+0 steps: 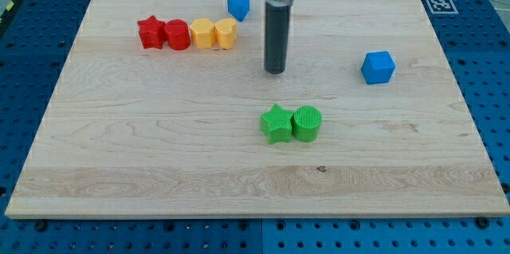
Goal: Move the blue cube parallel to the green circle
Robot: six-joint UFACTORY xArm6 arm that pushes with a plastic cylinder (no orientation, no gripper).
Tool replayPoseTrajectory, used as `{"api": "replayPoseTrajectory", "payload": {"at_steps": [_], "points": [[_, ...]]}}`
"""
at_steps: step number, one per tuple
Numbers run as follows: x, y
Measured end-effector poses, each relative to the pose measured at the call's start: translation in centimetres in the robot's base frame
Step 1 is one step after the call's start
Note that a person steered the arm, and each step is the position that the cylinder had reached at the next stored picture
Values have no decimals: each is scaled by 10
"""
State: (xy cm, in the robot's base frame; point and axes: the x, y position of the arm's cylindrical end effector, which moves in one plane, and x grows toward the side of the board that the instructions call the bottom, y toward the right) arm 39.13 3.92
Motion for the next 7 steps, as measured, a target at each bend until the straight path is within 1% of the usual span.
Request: {"api": "replayPoseTrajectory", "payload": {"at_steps": [1,3,4,7], "points": [[-20,43],[-20,133],[-17,151],[70,141]]}}
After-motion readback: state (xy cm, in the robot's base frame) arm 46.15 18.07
